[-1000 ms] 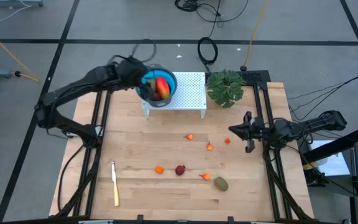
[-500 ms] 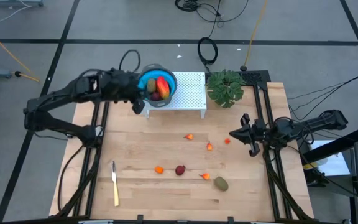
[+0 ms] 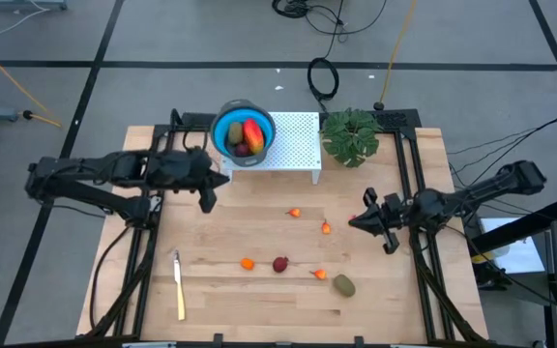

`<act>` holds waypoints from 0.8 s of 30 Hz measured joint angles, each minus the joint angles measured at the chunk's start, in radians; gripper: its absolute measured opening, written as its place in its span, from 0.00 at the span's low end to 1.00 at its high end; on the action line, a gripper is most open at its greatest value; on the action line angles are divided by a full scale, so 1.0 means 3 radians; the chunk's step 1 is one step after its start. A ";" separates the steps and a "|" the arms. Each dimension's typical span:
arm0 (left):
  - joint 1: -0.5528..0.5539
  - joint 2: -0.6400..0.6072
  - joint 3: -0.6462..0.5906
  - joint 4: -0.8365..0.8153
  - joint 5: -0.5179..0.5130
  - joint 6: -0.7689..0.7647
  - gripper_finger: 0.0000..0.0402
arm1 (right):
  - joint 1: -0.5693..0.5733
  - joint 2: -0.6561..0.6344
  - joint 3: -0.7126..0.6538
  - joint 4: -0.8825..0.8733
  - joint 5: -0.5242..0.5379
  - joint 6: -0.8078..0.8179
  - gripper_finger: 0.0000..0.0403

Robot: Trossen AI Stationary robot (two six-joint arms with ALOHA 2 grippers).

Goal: Pick & Place Fruit
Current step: Put the peach in the blue strainer bowl on the shelf

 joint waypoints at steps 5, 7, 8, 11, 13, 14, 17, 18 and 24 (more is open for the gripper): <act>-0.0118 -0.0354 -0.0517 0.0484 -0.0009 -0.0034 0.01 | 0.0075 0.0285 0.0236 -0.0049 0.0056 -0.0062 0.00; -0.0145 -0.0493 -0.0723 0.0719 -0.0010 -0.0055 0.02 | 0.0088 0.0409 0.0395 -0.0187 0.0098 -0.0110 0.00; -0.0154 -0.0563 -0.0826 0.0785 -0.0010 -0.0054 0.02 | 0.0088 0.0470 0.0481 -0.0289 0.0102 -0.0137 0.00; -0.0195 -0.0754 -0.1106 0.0993 -0.0015 0.0009 0.02 | 0.0088 0.0660 0.0759 -0.0696 0.0109 -0.0124 0.00; -0.0218 -0.0883 -0.1273 0.1060 -0.0016 0.0052 0.01 | 0.0088 0.0793 0.0963 -0.0994 0.0184 -0.0118 0.00; -0.0232 -0.0948 -0.1342 0.1098 -0.0015 0.0079 0.01 | 0.0088 0.0852 0.1057 -0.1152 0.0191 -0.0122 0.00; -0.0257 -0.1161 -0.1538 0.1127 0.0015 0.0163 0.02 | 0.0087 0.1045 0.1337 -0.1606 0.0208 -0.0104 0.00; -0.0263 -0.1234 -0.1586 0.1132 0.0018 0.0193 0.02 | 0.0087 0.1098 0.1425 -0.1753 0.0247 -0.0083 0.00; -0.0272 -0.1691 -0.1869 0.1137 0.0020 0.0375 0.01 | 0.0086 0.1417 0.1816 -0.2415 0.0364 -0.0038 0.00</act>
